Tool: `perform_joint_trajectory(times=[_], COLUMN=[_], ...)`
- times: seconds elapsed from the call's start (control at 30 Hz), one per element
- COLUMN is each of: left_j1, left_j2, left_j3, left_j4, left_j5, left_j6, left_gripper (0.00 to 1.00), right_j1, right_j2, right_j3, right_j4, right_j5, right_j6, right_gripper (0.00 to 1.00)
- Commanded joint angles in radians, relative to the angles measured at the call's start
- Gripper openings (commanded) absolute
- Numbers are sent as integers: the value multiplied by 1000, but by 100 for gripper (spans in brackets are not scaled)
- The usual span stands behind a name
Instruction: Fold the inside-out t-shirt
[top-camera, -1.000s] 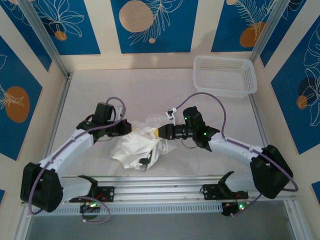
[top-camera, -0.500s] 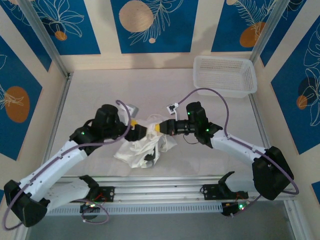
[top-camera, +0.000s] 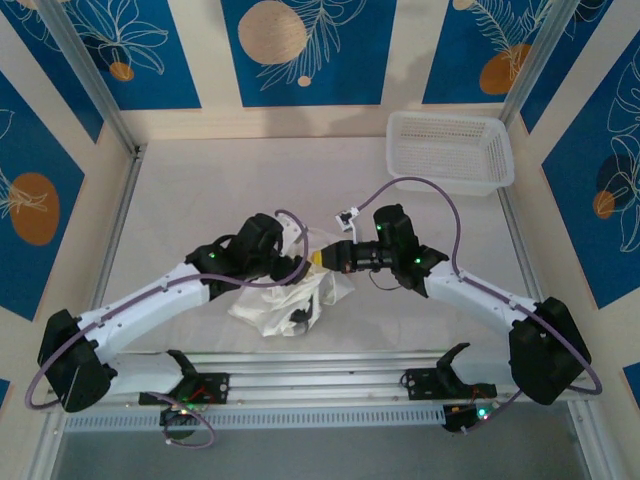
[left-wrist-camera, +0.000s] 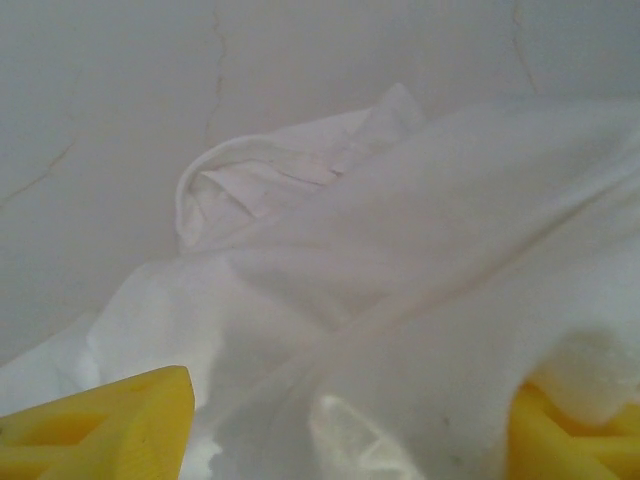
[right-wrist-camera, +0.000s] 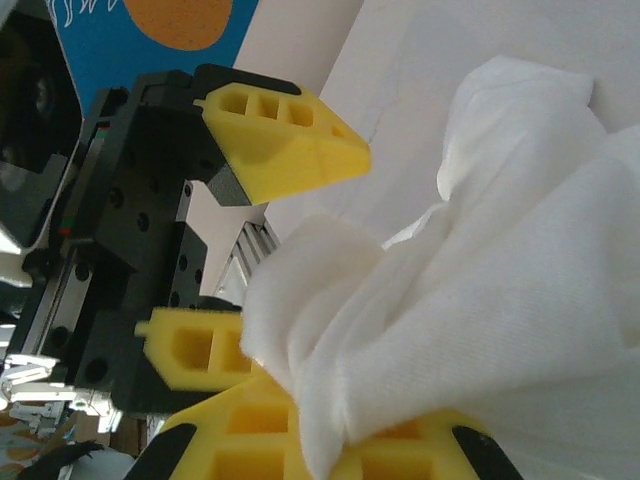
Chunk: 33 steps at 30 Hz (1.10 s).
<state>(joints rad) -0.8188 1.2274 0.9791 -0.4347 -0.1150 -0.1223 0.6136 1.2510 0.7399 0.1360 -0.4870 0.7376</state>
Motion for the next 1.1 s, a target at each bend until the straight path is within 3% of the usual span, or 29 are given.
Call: perform_joint_trajectory(times=[0.0, 0.07, 0.17, 0.3, 0.4, 0.43, 0.57, 0.7, 0.83, 0.93, 1.07], left_j1=[-1, 17, 69, 120, 138, 152, 211, 214, 214, 214, 214], left_j2=[-38, -70, -133, -150, -135, -130, -107, -81, -54, -28, -11], left_j3=[22, 16, 3, 17, 46, 54, 72, 81, 81, 88, 99], left_j4=[15, 15, 63, 133, 116, 106, 135, 152, 153, 152, 157], left_j5=[-120, -122, 41, 330, 384, 409, 579, 642, 645, 650, 655], left_j6=[-5, -33, -74, -122, -159, -180, -296, -360, -371, -377, -387], left_gripper=[60, 31, 1, 0, 0, 0, 0, 0, 0, 0, 0], right_j1=[-3, -3, -3, -3, -5, -6, -5, 29, 177, 261, 299], right_j2=[-24, -20, -12, 1, 5, 5, 0, -170, -332, -344, -249], right_j3=[20, 22, 24, 23, 16, 11, -14, -71, -168, -145, -46], right_j4=[-24, -35, -48, -56, -75, -91, -207, -154, 38, 95, 89], right_j5=[3, 8, 9, 6, 45, 75, 247, 387, 660, 774, 823], right_j6=[-27, -33, -43, -49, -61, -75, -246, -355, -595, -723, -758], right_gripper=[0, 0, 0, 0, 0, 4, 35, 46, 51, 50, 49])
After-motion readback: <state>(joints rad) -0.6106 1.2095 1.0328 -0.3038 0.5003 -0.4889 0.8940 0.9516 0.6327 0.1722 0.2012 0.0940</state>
